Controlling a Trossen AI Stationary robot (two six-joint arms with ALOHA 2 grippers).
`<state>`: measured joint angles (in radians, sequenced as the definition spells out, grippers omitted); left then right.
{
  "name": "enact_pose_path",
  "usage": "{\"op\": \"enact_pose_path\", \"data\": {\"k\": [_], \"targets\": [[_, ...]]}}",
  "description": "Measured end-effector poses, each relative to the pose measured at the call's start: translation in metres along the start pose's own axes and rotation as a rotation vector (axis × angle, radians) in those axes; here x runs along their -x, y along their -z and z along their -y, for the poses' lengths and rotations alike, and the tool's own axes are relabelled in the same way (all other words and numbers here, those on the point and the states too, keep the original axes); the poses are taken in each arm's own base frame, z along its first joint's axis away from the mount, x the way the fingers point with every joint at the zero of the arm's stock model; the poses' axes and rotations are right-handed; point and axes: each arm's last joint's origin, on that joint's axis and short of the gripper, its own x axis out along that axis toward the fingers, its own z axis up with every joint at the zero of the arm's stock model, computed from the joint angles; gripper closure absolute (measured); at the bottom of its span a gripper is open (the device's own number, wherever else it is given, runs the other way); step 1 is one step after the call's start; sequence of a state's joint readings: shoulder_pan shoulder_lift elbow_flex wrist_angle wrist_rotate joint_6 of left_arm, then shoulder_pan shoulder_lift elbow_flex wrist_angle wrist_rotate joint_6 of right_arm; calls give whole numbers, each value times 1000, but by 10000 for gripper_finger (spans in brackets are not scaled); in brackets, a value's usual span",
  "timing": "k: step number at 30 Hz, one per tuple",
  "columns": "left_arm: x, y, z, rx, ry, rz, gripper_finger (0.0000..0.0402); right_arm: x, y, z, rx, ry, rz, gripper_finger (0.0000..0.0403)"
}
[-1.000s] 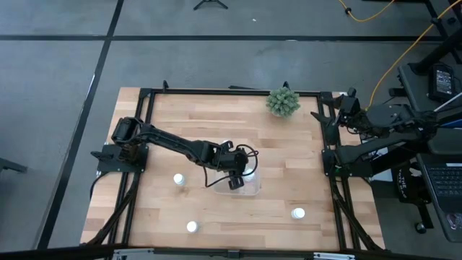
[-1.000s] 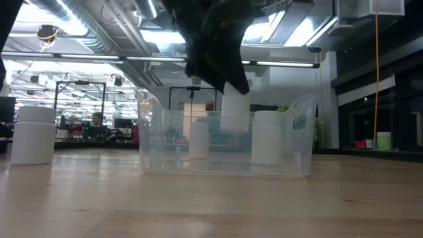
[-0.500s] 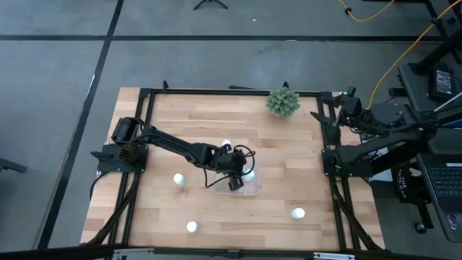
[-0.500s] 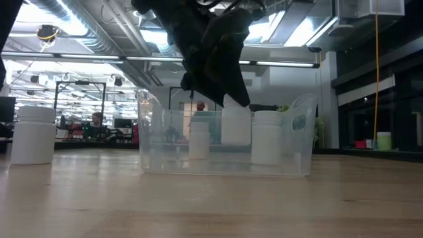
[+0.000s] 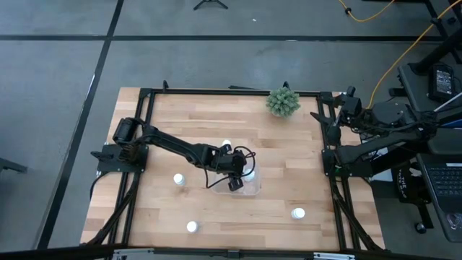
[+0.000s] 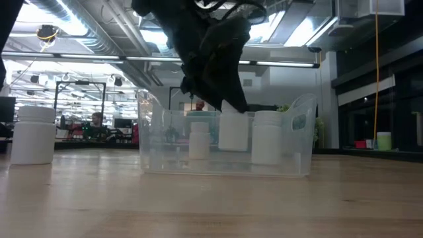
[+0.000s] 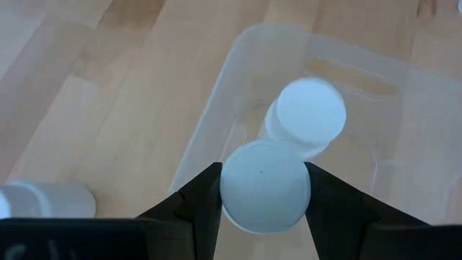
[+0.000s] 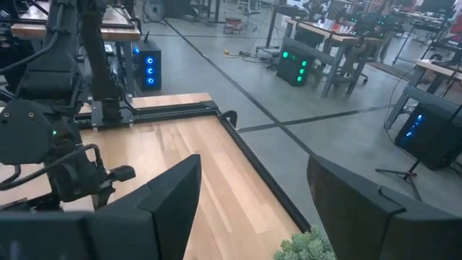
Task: Pick and place pill bottles into a basket
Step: Put the white pill bottle into the transparent bin
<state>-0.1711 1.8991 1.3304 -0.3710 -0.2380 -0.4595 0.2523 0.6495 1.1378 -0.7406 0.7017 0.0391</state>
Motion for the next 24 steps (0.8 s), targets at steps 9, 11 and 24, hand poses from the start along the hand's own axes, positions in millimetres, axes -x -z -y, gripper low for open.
{"op": "enact_pose_path", "data": {"k": [9,11,24], "targets": [[-11,5,1,-7,-1,-25,242,0,-2,-1,10,-27,16,149],[-12,4,2,-4,5,-15,242,0,-2,-1,13,-27,15,149],[-13,7,0,70,51,-77,164,0,-2,-1,58,-27,17,149]]}}
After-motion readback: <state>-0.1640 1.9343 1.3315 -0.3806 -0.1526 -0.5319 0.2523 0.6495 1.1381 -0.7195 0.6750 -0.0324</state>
